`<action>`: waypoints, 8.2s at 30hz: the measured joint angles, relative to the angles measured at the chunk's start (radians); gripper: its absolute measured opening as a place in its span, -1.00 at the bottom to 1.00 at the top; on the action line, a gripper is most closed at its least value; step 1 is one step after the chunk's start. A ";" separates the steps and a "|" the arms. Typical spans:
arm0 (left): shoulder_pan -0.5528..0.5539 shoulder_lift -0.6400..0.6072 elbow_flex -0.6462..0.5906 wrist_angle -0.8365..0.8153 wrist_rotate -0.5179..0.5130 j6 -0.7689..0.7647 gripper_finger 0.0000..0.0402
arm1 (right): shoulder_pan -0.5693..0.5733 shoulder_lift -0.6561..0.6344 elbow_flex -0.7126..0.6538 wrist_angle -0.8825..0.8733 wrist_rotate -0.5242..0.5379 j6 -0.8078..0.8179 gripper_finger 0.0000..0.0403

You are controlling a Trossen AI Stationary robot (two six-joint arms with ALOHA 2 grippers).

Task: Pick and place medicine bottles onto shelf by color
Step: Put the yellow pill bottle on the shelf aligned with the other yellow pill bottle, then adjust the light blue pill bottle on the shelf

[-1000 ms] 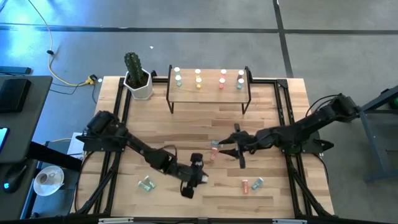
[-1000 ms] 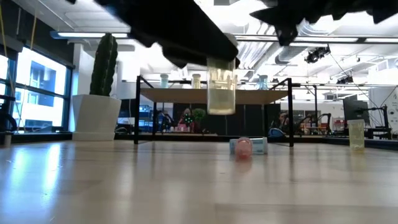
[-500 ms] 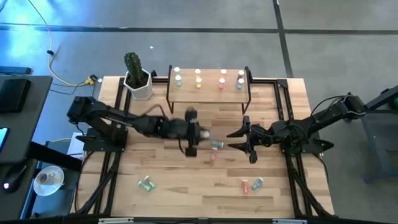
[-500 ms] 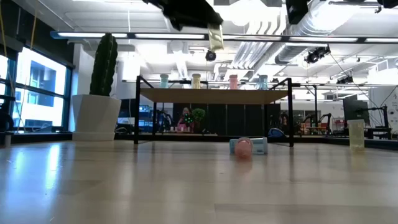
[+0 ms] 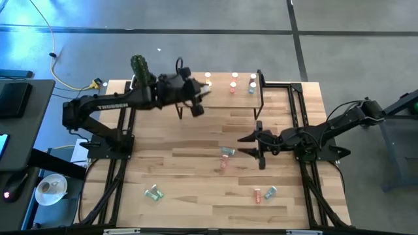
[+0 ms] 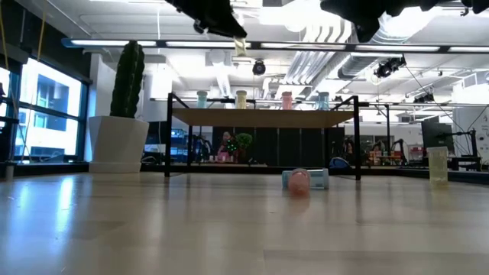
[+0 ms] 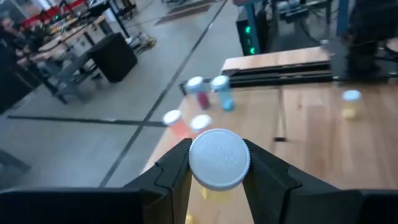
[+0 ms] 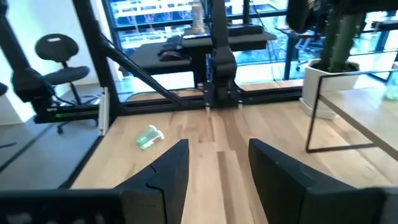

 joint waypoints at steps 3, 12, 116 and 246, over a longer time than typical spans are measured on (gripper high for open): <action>0.048 0.006 0.012 -0.015 0.056 -0.042 -0.43 | -0.009 0.002 0.000 -0.017 0.019 0.000 -0.21; 0.113 0.067 0.013 -0.037 0.120 -0.128 -0.43 | -0.037 0.002 0.000 -0.029 0.019 0.000 -0.21; 0.146 0.233 0.013 -0.191 0.101 -0.228 0.01 | -0.039 0.002 0.000 -0.032 0.018 0.011 -0.21; 0.266 0.230 0.144 -0.616 -0.075 -0.891 0.02 | -0.039 0.002 0.000 -0.031 0.010 0.008 -0.21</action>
